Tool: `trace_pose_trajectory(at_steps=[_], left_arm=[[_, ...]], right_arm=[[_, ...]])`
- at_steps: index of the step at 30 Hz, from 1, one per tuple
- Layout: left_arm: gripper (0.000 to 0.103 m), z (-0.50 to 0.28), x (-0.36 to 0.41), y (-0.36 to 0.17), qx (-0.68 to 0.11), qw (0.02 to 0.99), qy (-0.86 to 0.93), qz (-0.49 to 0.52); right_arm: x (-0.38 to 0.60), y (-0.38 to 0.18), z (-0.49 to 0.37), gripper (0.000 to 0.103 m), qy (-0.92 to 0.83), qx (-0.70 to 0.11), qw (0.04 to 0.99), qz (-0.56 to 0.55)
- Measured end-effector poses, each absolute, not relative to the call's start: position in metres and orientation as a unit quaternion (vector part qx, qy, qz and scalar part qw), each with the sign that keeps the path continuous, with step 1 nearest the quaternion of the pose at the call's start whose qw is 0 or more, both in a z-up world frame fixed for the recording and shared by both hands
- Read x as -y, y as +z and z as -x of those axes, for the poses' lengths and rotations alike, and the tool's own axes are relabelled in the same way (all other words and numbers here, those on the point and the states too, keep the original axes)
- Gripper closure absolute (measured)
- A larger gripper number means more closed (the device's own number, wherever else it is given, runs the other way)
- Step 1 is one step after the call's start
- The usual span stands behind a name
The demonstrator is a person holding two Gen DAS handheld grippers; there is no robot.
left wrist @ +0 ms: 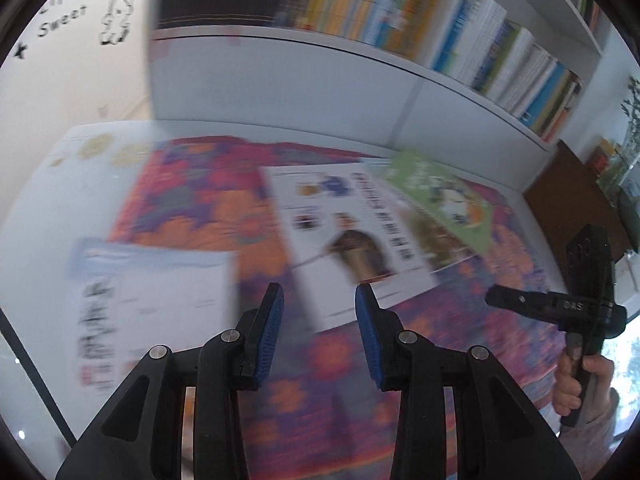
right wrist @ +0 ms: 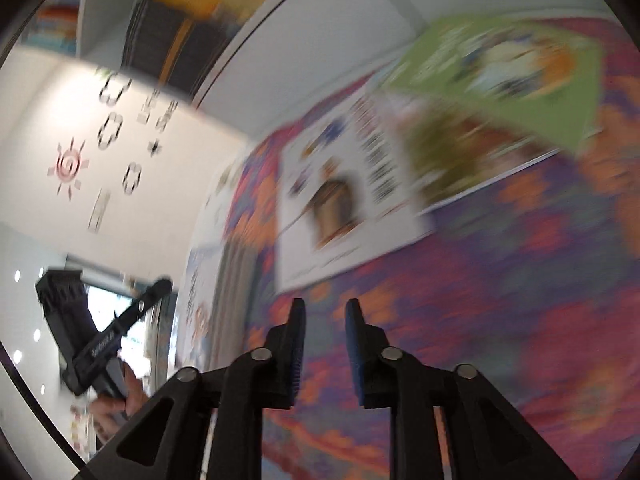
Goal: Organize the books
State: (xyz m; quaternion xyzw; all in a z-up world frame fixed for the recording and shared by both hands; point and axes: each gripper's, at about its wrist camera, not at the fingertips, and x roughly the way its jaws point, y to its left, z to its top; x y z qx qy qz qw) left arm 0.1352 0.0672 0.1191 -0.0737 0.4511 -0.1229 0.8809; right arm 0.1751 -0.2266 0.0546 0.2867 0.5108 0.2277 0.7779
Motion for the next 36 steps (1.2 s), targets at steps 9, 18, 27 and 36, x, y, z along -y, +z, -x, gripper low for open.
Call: trace_pose_trajectory(at_steps=[9, 18, 27, 36], left_arm=[[0.069, -0.175, 0.029, 0.089, -0.465, 0.864, -0.167, 0.099], [0.069, -0.174, 0.059, 0.043, -0.499, 0.838, -0.197, 0.098], [0.069, -0.178, 0.046, 0.021, -0.506, 0.83, -0.196, 0.129], [0.069, -0.174, 0.041, 0.02, -0.503, 0.827, -0.21, 0.14]], right_arm=[[0.356, 0.055, -0.213, 0.08, 0.117, -0.442, 0.849, -0.263], [0.428, 0.0, -0.275, 0.076, 0.085, -0.417, 0.816, -0.391], [0.429, -0.006, -0.292, 0.069, 0.09, -0.408, 0.814, -0.403], [0.413, -0.005, -0.306, 0.065, 0.082, -0.4, 0.83, -0.381]])
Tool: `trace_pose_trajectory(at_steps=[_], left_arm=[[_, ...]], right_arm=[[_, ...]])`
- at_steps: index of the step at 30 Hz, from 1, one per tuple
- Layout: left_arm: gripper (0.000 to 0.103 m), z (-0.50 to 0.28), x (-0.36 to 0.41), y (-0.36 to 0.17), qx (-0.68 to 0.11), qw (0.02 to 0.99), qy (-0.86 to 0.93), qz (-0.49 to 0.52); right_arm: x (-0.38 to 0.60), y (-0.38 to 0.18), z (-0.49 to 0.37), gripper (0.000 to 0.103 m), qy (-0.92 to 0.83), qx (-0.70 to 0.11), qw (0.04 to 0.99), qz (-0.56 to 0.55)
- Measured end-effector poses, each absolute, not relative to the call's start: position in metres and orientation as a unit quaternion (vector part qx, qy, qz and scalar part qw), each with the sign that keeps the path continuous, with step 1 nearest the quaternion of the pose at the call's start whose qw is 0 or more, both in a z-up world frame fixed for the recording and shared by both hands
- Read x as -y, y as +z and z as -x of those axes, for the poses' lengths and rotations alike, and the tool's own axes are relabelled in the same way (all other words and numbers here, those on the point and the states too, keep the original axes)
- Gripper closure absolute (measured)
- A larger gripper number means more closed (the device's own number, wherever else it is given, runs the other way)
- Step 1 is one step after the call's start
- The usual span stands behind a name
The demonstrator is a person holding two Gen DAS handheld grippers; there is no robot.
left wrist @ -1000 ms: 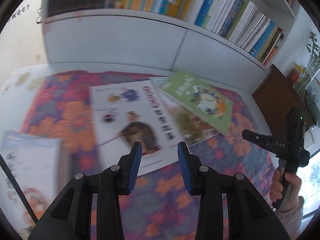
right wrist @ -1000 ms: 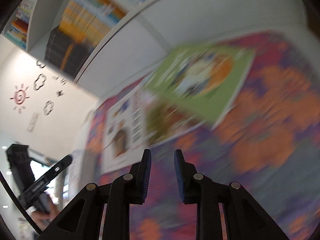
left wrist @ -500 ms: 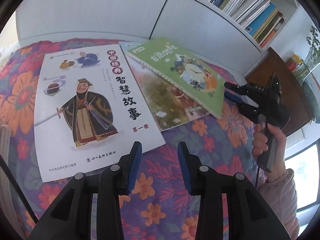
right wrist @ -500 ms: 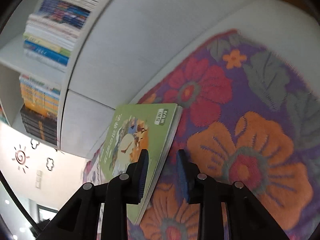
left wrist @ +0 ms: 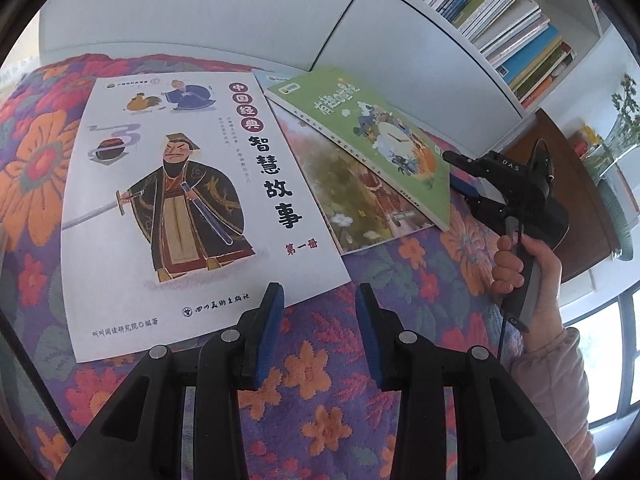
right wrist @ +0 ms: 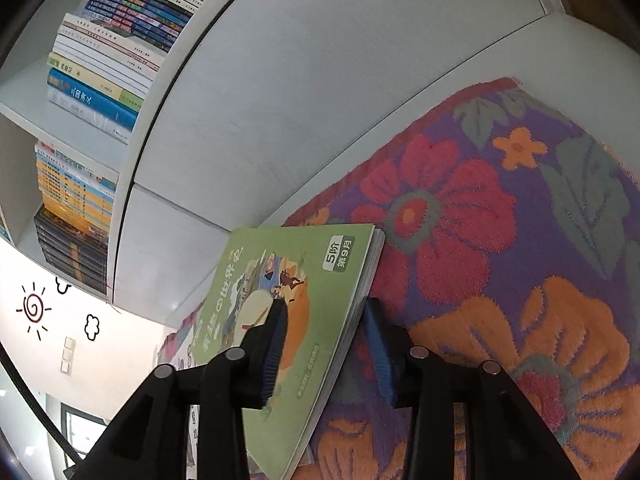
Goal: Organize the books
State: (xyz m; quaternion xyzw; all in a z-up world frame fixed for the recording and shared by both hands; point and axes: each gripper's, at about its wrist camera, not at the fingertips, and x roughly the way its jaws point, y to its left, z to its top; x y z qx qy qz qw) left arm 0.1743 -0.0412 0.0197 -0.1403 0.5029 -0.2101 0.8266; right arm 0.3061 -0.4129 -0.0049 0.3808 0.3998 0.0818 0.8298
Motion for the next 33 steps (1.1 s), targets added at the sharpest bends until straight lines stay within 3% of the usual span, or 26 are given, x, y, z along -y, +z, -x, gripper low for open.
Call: trace_pose_trajectory(at_steps=[12, 16, 20, 25, 27, 33], left_arm=[[0.069, -0.172, 0.041, 0.018, -0.496, 0.828, -0.217, 0.143], [0.069, -0.172, 0.039, 0.017, -0.497, 0.826, -0.221, 0.15], [0.069, -0.173, 0.039, 0.017, -0.5, 0.823, -0.221, 0.154], [0.069, -0.169, 0.038, 0.016, -0.509, 0.816, -0.22, 0.161], [0.069, -0.167, 0.039, 0.014, -0.516, 0.81, -0.225, 0.167], [0.069, -0.157, 0.051, 0.019, -0.518, 0.806, -0.237, 0.162]], right_arm=[[0.404, -0.011, -0.302, 0.066, 0.098, -0.421, 0.795, -0.426], [0.404, -0.014, -0.296, 0.088, 0.074, -0.41, 0.806, -0.42], [0.404, -0.015, -0.281, 0.091, 0.078, -0.399, 0.798, -0.445], [0.366, 0.009, -0.249, 0.092, 0.085, -0.407, 0.829, -0.375], [0.352, 0.014, -0.223, 0.102, 0.09, -0.408, 0.828, -0.374], [0.331, 0.039, -0.14, 0.102, 0.105, -0.408, 0.853, -0.308]])
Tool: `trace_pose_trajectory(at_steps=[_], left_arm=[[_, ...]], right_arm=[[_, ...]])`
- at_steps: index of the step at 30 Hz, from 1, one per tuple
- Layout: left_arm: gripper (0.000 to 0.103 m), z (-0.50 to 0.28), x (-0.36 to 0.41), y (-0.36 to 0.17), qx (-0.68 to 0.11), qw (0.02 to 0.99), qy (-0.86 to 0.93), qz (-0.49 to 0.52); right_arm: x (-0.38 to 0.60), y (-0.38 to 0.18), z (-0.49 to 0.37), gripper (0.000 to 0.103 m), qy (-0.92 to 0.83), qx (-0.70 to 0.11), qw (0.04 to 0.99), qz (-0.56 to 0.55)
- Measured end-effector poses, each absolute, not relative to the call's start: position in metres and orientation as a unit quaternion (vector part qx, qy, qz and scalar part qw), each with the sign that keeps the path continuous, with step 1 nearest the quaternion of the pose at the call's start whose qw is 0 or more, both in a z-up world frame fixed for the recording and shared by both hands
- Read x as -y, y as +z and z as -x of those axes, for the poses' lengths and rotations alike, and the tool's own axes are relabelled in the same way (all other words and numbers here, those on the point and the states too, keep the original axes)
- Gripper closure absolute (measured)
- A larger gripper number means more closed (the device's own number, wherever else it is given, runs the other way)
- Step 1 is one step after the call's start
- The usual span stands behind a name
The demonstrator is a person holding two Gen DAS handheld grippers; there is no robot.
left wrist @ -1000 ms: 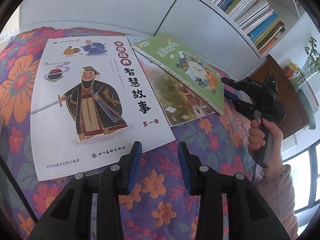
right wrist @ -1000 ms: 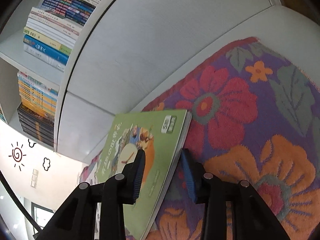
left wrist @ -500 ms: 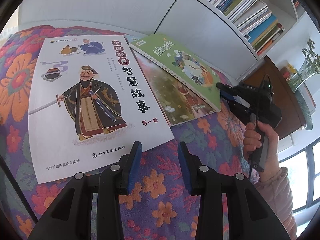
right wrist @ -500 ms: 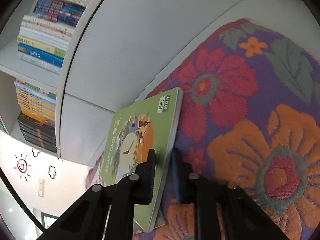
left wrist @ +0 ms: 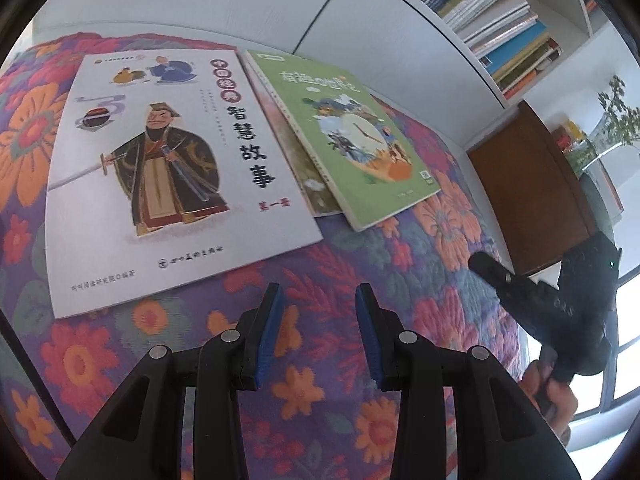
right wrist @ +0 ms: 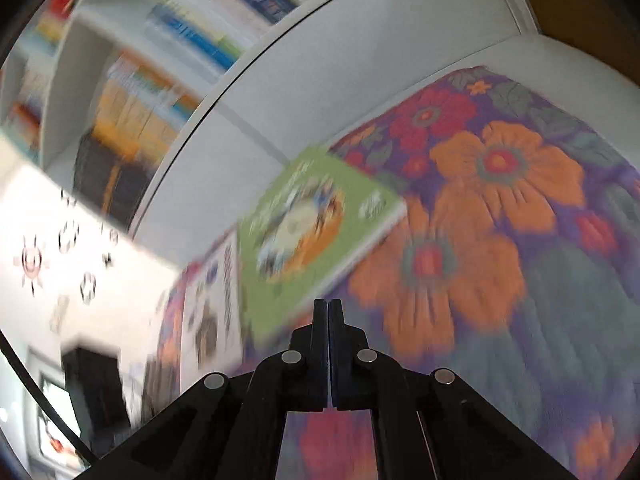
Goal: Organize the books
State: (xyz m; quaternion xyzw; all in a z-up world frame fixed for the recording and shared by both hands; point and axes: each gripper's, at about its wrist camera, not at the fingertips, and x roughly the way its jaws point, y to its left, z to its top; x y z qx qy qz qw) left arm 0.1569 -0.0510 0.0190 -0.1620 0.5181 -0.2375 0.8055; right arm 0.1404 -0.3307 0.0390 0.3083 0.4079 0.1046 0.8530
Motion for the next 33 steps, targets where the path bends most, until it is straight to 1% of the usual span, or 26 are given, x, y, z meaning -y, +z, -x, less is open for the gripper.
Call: trace_pose_trajectory(at_steps=[1, 3, 4, 5, 6, 7, 8, 10, 12, 14, 16, 18, 20, 25, 27, 28, 33], left_arm=[[0.069, -0.158, 0.053, 0.022, -0.517, 0.806, -0.239, 0.163], [0.069, -0.162, 0.061, 0.031, -0.506, 0.813, -0.24, 0.158], [0.069, -0.167, 0.065, 0.037, -0.494, 0.823, -0.238, 0.15], [0.067, -0.173, 0.072, 0.044, -0.478, 0.836, -0.233, 0.139], [0.061, -0.182, 0.078, 0.05, -0.459, 0.851, -0.222, 0.122], [0.057, -0.19, 0.082, 0.052, -0.449, 0.861, -0.212, 0.112], [0.054, -0.199, 0.087, 0.051, -0.442, 0.868, -0.2, 0.104], [0.054, -0.217, 0.101, 0.039, -0.454, 0.863, -0.199, 0.094], [0.054, -0.225, 0.11, 0.02, -0.478, 0.847, -0.211, 0.094], [0.054, -0.218, 0.119, 0.021, -0.446, 0.867, -0.21, 0.073], [0.051, -0.214, 0.132, 0.021, -0.444, 0.867, -0.221, 0.038], [0.046, -0.211, 0.142, 0.022, -0.444, 0.871, -0.209, 0.0], [0.046, -0.213, 0.146, 0.024, -0.449, 0.869, -0.209, -0.014], [0.046, -0.205, 0.132, 0.031, -0.476, 0.848, -0.233, 0.011], [0.046, -0.189, 0.121, 0.032, -0.478, 0.844, -0.243, 0.014], [0.046, -0.179, 0.116, 0.033, -0.478, 0.842, -0.248, 0.016], [0.046, -0.119, 0.094, 0.034, -0.497, 0.83, -0.253, 0.025]], right_arm=[[0.332, 0.04, -0.14, 0.102, 0.111, -0.417, 0.85, -0.304], [0.344, 0.044, -0.147, 0.098, 0.102, -0.41, 0.851, -0.312], [0.349, 0.046, -0.155, 0.092, 0.101, -0.407, 0.854, -0.309], [0.355, 0.048, -0.168, 0.082, 0.096, -0.401, 0.861, -0.299], [0.357, 0.05, -0.182, 0.074, 0.094, -0.398, 0.865, -0.29], [0.359, 0.052, -0.199, 0.055, 0.089, -0.394, 0.872, -0.277], [0.359, 0.052, -0.208, 0.048, 0.086, -0.393, 0.875, -0.271], [0.356, 0.048, -0.24, 0.048, 0.075, -0.401, 0.88, -0.241], [0.347, 0.039, -0.265, 0.048, 0.059, -0.428, 0.878, -0.205], [0.337, 0.027, -0.282, 0.048, 0.043, -0.449, 0.875, -0.179], [0.329, 0.02, -0.287, 0.046, 0.045, -0.459, 0.872, -0.165], [0.321, 0.021, -0.281, 0.045, 0.039, -0.452, 0.88, -0.142], [0.32, 0.021, -0.274, 0.045, 0.04, -0.459, 0.878, -0.132], [0.323, 0.023, -0.243, 0.045, 0.051, -0.477, 0.866, -0.144], [0.321, 0.023, -0.224, 0.044, 0.062, -0.486, 0.86, -0.139], [0.32, 0.023, -0.217, 0.04, 0.069, -0.49, 0.858, -0.142], [0.306, 0.025, -0.161, 0.04, 0.105, -0.51, 0.843, -0.134]])
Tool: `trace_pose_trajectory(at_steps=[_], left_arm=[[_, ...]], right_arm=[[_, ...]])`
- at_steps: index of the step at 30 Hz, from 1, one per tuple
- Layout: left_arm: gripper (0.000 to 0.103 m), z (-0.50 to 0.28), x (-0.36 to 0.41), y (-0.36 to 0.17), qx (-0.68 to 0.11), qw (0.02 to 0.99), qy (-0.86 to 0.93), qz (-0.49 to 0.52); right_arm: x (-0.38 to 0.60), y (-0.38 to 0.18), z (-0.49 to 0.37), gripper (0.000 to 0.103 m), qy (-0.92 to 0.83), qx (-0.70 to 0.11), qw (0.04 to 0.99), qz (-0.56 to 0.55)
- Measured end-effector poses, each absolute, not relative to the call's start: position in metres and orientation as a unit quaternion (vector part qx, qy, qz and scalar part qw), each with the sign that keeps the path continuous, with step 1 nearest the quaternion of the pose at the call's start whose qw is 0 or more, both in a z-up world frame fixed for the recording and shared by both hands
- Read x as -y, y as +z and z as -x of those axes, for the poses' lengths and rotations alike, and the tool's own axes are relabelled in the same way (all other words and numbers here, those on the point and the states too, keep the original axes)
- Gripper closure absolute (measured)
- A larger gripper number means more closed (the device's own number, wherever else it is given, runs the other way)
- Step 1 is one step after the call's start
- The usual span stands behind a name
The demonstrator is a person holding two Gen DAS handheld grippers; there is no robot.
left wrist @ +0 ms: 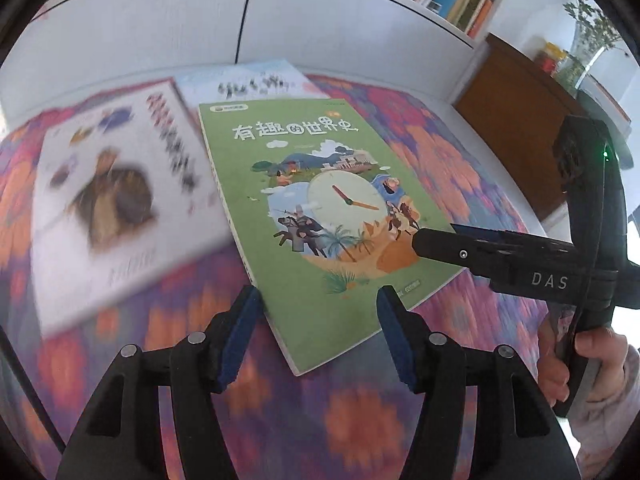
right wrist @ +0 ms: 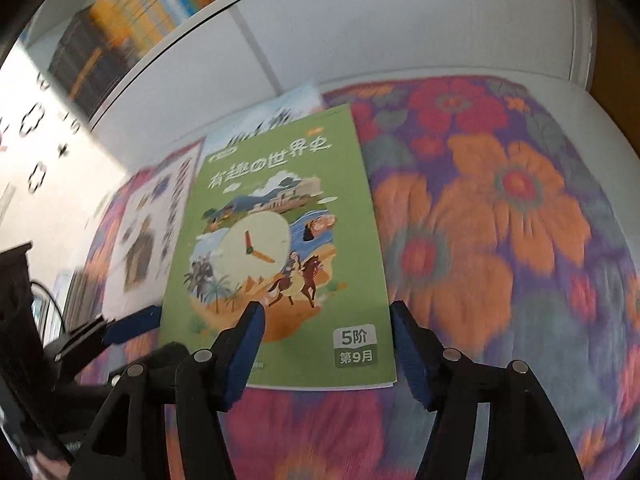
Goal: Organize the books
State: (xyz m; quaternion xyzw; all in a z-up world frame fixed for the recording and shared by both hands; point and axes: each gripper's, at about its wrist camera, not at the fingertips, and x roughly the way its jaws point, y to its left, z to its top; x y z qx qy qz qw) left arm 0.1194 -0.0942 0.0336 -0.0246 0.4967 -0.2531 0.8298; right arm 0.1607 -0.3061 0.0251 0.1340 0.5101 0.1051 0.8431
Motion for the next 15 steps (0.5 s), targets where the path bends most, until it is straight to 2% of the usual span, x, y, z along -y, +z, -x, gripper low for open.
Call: trace_pose_trajectory(at_steps=[7, 10, 15], left_arm=[[0.046, -0.027, 0.06, 0.029, -0.521, 0.803, -0.29, -0.021], [0.046, -0.039, 0.05, 0.025, -0.543, 0.784, -0.299, 0.017], [0.043, -0.063, 0.047, 0.019, -0.551, 0.776, -0.301, 0.063]], right_arm=[[0.279, 0.023, -0.072, 0.036, 0.168, -0.544, 0.815, -0.108], [0.279, 0.022, -0.052, 0.037, 0.206, -0.549, 0.804, -0.1], [0.302, 0.012, -0.074, 0.039, 0.233, -0.555, 0.777, -0.185]])
